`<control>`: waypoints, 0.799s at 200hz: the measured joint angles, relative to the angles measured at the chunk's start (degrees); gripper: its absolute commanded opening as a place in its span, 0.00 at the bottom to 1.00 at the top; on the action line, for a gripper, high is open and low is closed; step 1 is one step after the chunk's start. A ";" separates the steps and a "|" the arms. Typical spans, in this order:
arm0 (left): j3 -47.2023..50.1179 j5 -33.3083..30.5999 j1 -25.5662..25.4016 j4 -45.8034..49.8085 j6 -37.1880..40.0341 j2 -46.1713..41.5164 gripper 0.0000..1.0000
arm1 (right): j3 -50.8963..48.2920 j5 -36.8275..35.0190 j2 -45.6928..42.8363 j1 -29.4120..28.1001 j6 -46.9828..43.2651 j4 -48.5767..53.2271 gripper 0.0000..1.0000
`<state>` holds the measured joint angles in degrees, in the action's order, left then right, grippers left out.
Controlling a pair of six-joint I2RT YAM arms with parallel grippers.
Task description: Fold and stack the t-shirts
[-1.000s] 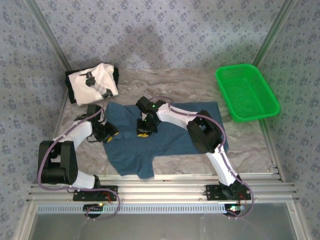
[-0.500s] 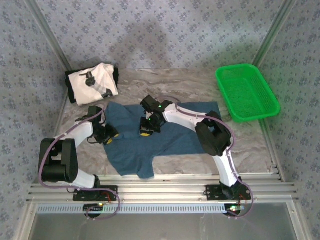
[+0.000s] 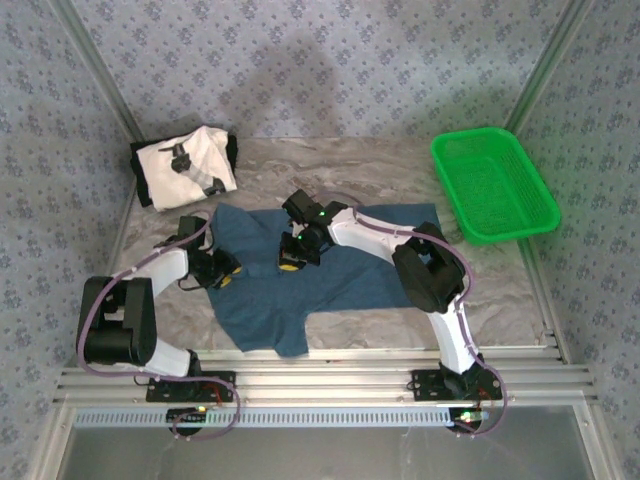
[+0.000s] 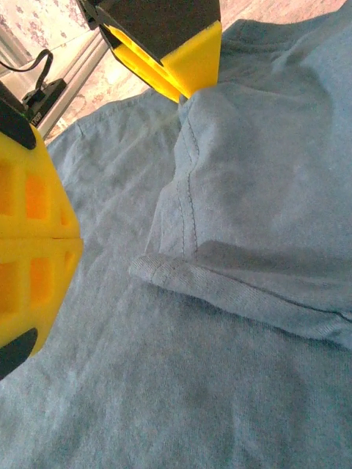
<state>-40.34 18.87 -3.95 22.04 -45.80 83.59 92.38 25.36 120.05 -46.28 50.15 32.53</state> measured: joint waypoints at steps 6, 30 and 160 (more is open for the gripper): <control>0.00 0.00 -0.09 -0.04 0.00 -0.13 0.23 | 0.02 0.02 0.15 0.00 0.02 0.00 0.13; 0.00 0.22 -0.20 -0.22 -0.24 -0.98 0.16 | 0.04 0.17 1.16 -0.22 -0.46 0.00 0.24; -9.79 -2.62 -1.07 18.29 7.26 -4.85 0.09 | 2.91 -0.11 6.10 -0.74 -1.01 -1.16 0.41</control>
<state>-50.13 16.25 -5.02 40.34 -38.54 78.74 95.29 25.26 126.15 -47.03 49.15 31.38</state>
